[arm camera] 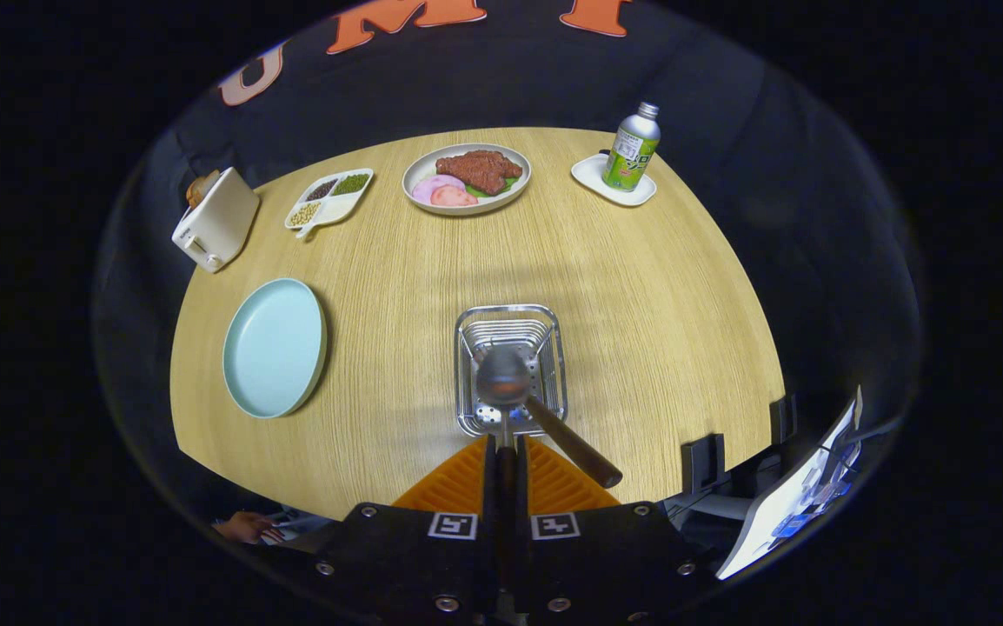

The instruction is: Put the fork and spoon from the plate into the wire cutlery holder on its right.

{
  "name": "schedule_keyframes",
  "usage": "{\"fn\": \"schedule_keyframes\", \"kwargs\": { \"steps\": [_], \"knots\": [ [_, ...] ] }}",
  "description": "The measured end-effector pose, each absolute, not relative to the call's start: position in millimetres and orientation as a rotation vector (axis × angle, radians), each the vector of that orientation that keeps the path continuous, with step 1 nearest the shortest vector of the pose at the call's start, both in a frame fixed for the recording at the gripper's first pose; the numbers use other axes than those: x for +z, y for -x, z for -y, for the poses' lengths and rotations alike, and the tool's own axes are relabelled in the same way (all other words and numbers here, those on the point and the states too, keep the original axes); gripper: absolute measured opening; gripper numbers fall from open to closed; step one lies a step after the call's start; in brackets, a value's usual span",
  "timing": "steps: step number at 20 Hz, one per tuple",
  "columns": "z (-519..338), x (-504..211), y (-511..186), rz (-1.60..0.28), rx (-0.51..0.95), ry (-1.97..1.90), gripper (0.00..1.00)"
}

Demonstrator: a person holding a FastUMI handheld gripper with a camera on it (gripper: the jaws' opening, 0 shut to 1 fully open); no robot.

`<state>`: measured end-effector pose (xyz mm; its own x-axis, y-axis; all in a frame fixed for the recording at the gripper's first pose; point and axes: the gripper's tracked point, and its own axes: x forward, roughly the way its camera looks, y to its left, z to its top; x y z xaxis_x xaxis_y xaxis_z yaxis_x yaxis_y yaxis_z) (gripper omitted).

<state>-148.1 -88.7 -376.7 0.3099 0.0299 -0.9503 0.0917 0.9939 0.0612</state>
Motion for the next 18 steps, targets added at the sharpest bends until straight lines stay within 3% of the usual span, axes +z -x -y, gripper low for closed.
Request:
{"fn": "schedule_keyframes", "kwargs": {
  "steps": [5, 10, 11, 14, 18],
  "knots": [
    [97, -331, 95, -1.020, -0.045, -0.140, 0.10],
    [124, -223, 26, -0.569, -0.090, -0.165, 0.19],
    [129, -201, 22, -0.480, -0.097, -0.157, 0.23],
    [138, -129, 9, -0.261, -0.099, -0.131, 0.48],
    [139, -57, 8, -0.069, -0.096, -0.071, 0.68]
  ]
}}
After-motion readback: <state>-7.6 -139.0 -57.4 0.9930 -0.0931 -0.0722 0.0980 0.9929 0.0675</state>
